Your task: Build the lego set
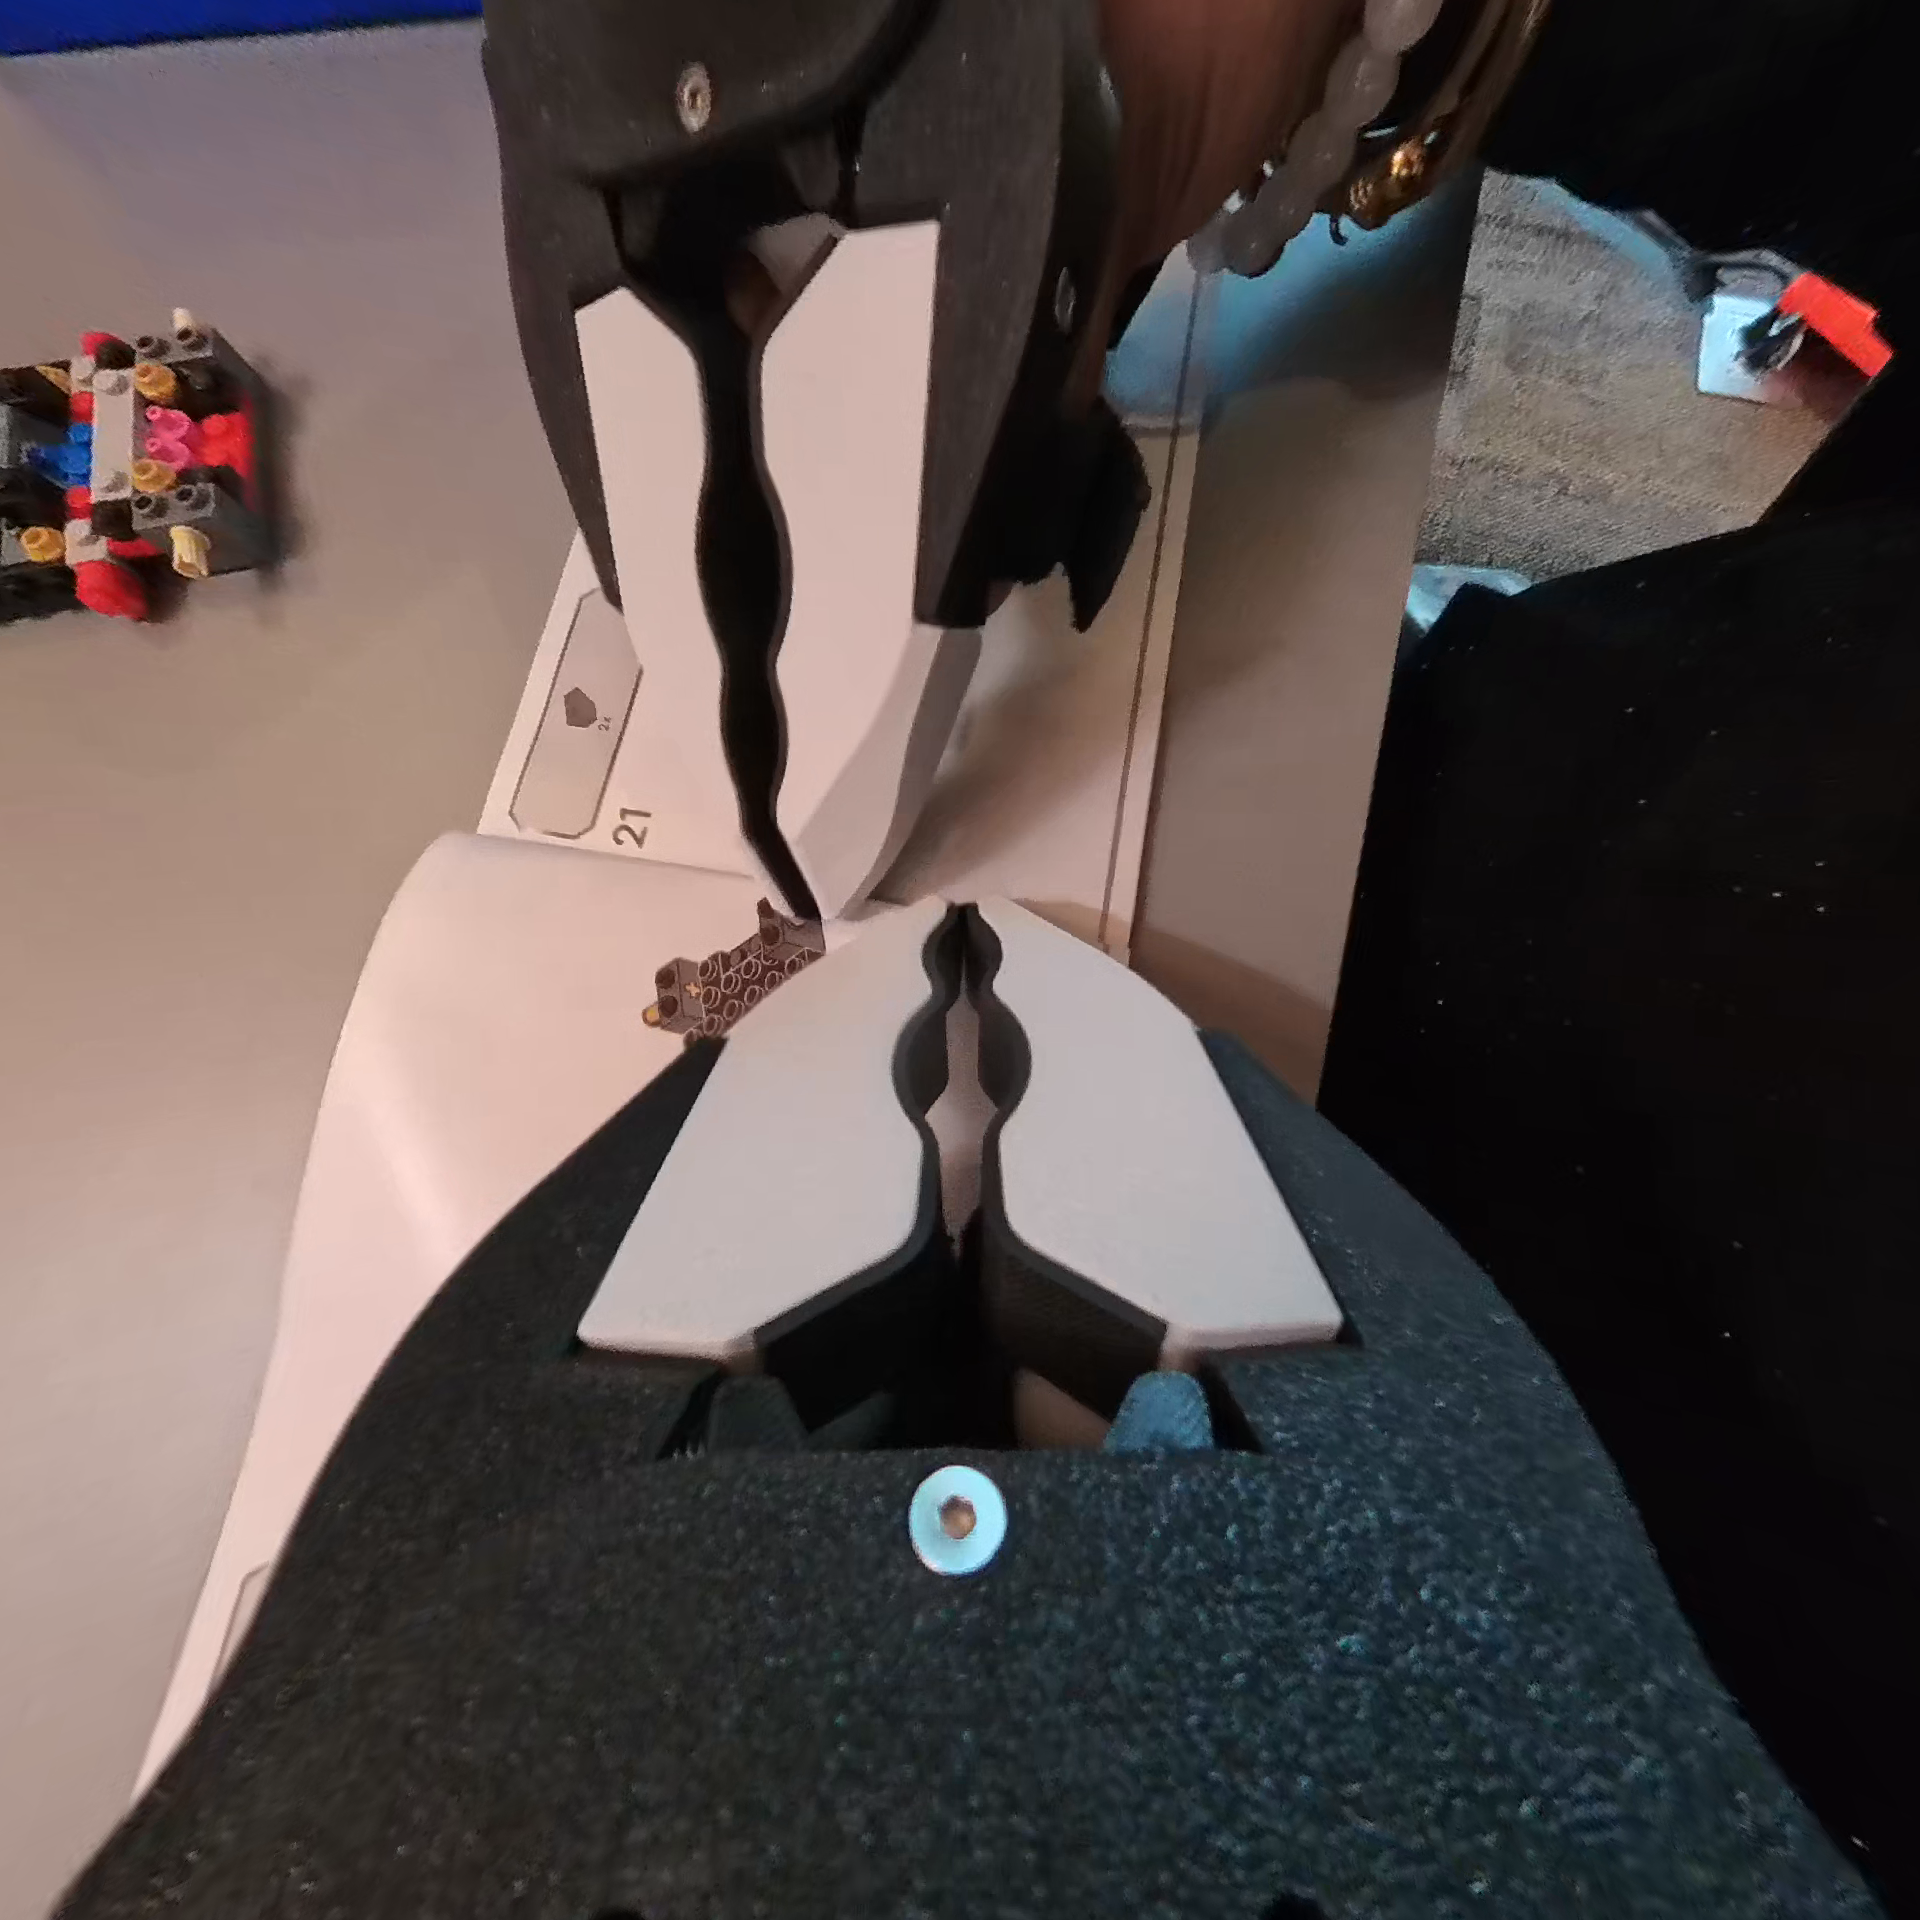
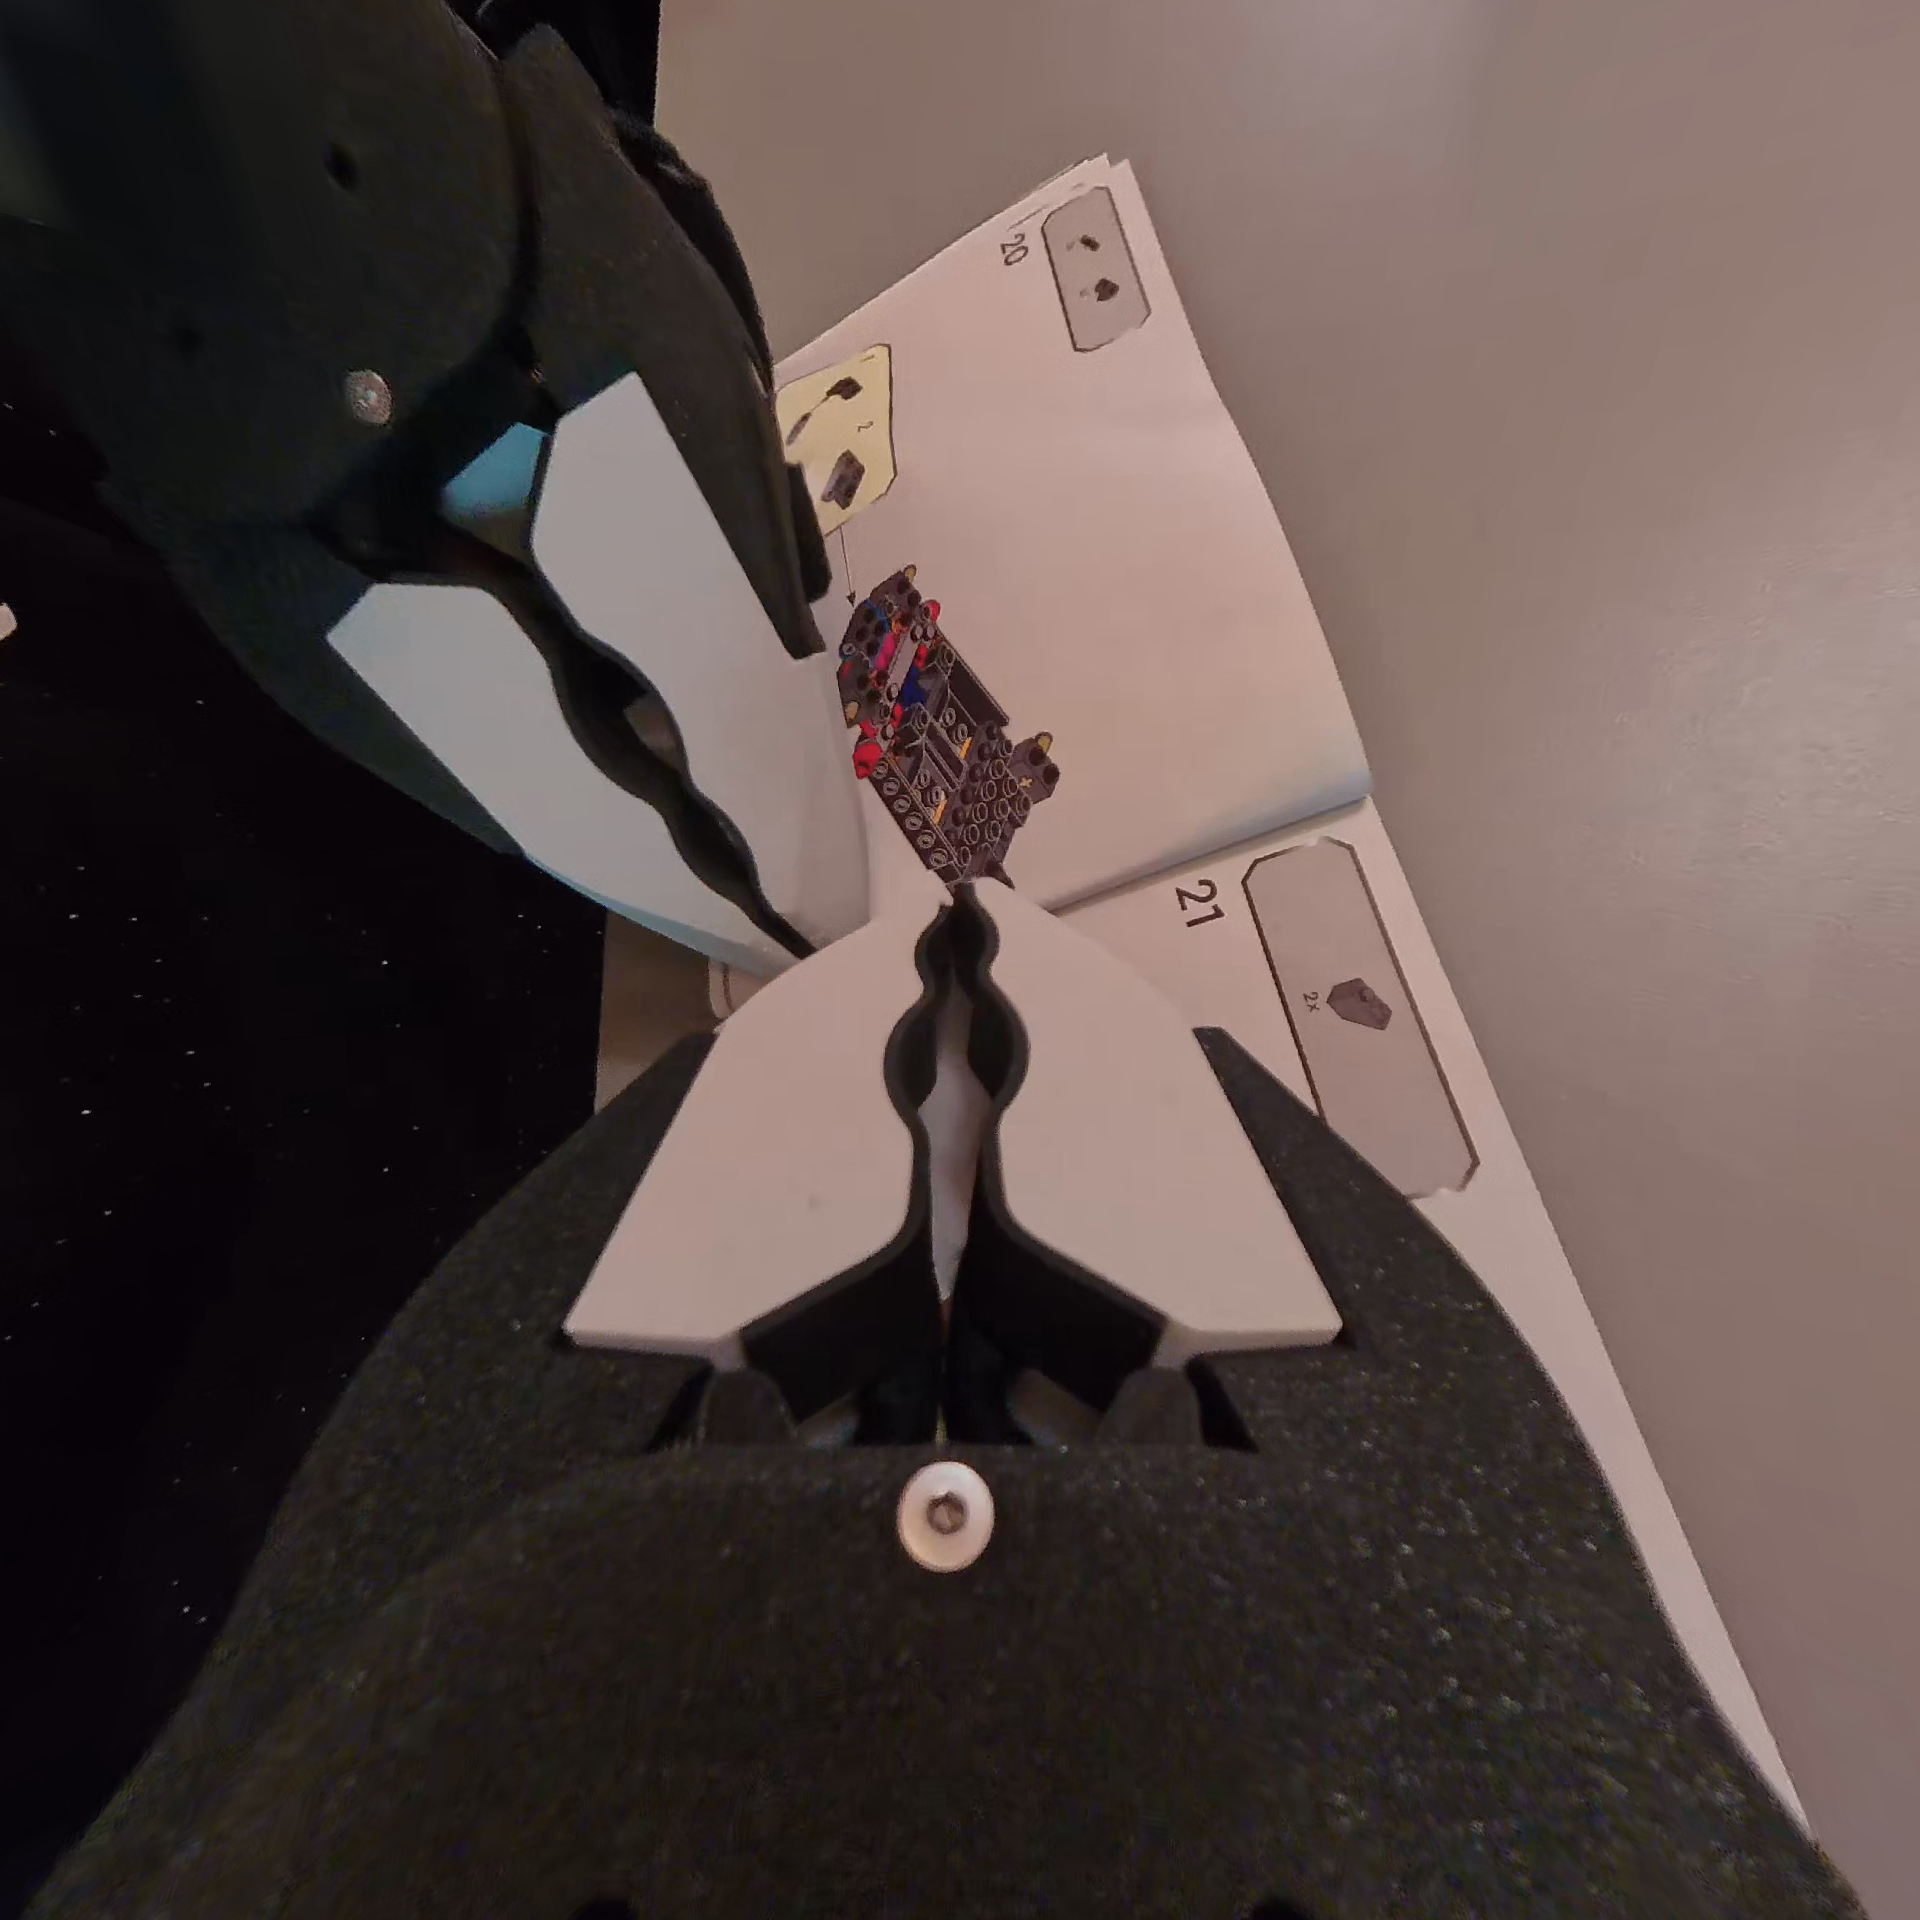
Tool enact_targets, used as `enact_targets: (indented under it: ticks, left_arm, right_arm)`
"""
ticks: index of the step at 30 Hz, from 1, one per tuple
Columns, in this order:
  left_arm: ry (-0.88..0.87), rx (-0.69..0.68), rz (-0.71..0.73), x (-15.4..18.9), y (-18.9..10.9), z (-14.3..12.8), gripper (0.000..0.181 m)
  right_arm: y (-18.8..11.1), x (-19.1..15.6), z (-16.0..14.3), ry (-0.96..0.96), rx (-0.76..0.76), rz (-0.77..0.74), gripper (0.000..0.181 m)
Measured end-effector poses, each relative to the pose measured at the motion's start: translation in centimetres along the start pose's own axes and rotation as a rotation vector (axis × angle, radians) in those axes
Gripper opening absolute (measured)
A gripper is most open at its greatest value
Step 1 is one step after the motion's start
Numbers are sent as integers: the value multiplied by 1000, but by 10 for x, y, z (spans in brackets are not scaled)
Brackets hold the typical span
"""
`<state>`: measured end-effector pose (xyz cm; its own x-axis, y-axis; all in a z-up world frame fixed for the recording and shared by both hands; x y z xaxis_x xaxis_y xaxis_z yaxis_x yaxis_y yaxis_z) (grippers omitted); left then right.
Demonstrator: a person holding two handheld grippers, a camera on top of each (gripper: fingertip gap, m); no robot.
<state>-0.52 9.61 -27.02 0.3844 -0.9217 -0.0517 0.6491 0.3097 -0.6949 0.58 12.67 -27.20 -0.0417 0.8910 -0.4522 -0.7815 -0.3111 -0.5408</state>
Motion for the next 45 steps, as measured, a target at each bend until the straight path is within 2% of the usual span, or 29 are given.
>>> enact_targets:
  ticks: [1,5,11,13,17,24,26,30,32,34,35,37,39,45]
  left_arm:
    - [1,11,-4,0,0,0,0]
    - [-35,56,-40,0,1,-2,0]
    - [-19,58,-26,0,1,-3,0]
    - [-19,59,-25,0,1,-3,0]
    - [-14,60,-11,-1,0,-4,0]
    - [-14,61,-8,-1,0,-4,0]
    - [-20,63,-13,-1,0,-3,0]
    - [-106,127,-49,-8,-15,8,0]
    - [-134,218,-6,-28,-38,26,0]
    - [-117,232,80,-56,-53,36,0]
    - [-96,203,94,-67,-52,36,0]
    - [-75,168,32,-74,-38,39,0]
    - [-13,120,-67,-66,-19,35,0]
    - [16,14,-150,-53,14,5,0]
  right_arm:
    - [0,0,0,5,3,9,0]
    - [3,-8,-3,30,-21,46,0]
    - [4,-1,-1,92,-38,36,0]
    - [2,10,4,91,-26,-13,0]
    - [2,26,14,130,6,0,0]
    - [-2,60,32,138,39,-85,0]
    - [-3,60,33,97,45,-105,0]
    - [-26,47,41,93,185,-137,0]
    - [-35,31,34,113,199,-145,0]
    - [-32,11,26,151,205,-111,0]
    - [-27,2,21,170,193,-86,0]
    - [-15,-9,13,209,158,-45,0]
    - [-7,-9,9,232,135,-47,0]
    - [2,2,-1,274,100,-78,0]
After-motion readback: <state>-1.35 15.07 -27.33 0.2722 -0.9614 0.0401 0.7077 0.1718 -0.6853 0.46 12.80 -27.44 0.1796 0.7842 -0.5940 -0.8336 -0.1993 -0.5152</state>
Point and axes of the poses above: each gripper's, where its closed fingertips meet, y out along the fingers, z out of its top, x = y × z across the jaws, the point moved 2 cm from there along -y, back along the fingers, and after that the axes turned 4 degrees about z, right-handed, at the moved point
